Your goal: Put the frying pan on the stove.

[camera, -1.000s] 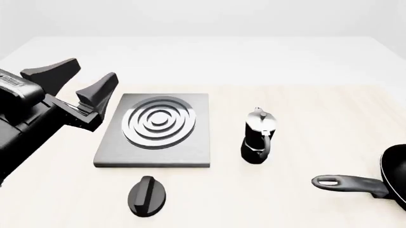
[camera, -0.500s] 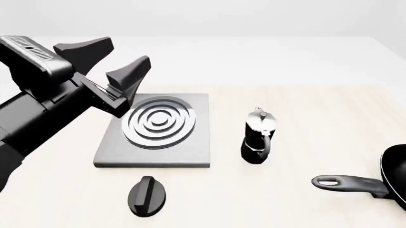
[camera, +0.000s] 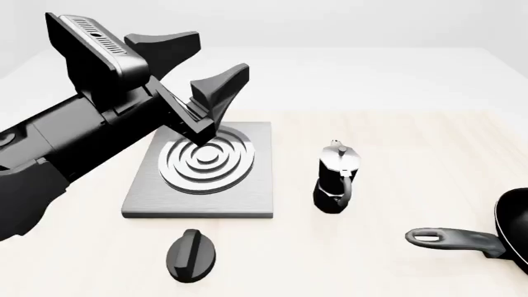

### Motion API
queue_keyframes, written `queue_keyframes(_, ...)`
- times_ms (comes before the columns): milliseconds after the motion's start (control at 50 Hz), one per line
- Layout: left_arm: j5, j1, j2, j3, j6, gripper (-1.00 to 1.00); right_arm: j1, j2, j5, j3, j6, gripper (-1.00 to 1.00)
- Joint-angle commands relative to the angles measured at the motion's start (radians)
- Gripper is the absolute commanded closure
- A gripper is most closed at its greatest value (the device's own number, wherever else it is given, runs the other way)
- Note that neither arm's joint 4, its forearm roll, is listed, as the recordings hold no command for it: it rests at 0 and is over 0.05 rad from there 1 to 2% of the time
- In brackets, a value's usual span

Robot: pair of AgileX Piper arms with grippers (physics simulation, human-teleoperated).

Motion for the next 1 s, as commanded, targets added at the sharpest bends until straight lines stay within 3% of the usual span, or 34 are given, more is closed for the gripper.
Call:
queue_keyframes(20,0.018,-0.076,0.113,-0.117,0.016,-1.0,0.001,0.0,0.0,0.0,0.001,-1.0)
queue_keyframes(200,0.019,-0.108,0.199,-0.179,0.015,-1.0,0.001,0.0,0.0,0.0,0.002,-1.0)
queue_keyframes(480,0.077,-0.169,0.367,-0.363,0.036,-1.0,0.001,0.0,0.0,0.002,0.005,-1.0)
queue_keyframes(1000,0.144,-0.229,0.467,-0.502,0.037,-1.0,0.0,0.0,0.0,0.003,0.013,-1.0)
